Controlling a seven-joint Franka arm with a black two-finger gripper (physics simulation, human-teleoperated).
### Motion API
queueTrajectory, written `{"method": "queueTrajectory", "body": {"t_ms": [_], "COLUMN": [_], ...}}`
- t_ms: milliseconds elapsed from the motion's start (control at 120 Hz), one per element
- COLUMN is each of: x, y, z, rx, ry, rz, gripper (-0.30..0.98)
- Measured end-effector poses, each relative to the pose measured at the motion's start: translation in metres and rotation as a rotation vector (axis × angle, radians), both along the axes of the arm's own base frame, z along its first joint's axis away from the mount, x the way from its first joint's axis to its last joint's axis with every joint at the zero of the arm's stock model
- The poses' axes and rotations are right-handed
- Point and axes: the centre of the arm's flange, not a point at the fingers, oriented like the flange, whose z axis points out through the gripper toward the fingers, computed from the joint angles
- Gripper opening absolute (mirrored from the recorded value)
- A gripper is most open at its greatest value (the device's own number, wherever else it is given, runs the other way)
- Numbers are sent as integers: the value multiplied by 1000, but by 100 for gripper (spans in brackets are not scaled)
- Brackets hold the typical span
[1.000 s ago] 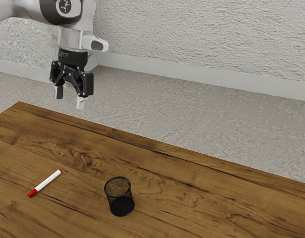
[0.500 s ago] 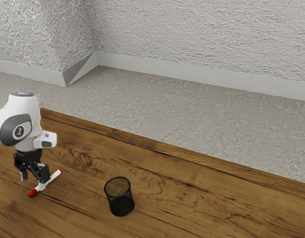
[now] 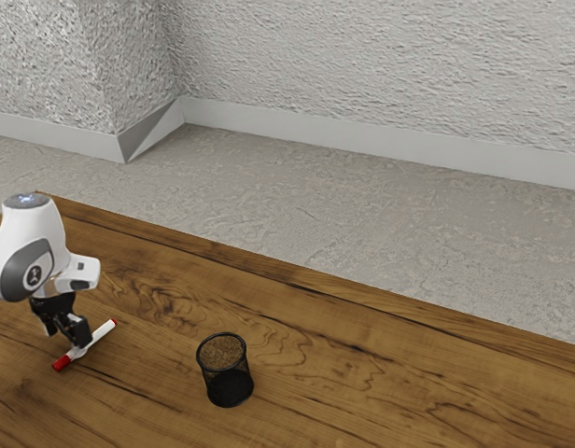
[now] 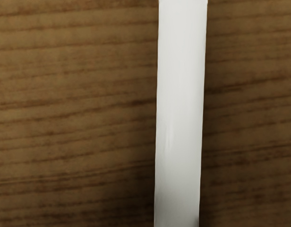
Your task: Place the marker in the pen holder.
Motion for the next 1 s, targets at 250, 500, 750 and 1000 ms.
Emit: {"method": "queueTrajectory", "body": {"t_ms": [250, 500, 750, 1000], "x": [2, -3, -5, -6], "y": [-2, 0, -2, -1], "z": [-5, -10, -12, -12], "rx": [-84, -130, -143, -148], "ry": [-36, -19, -8, -3], "rz": [68, 69, 26, -1], "gripper": [53, 39, 22, 1]}}
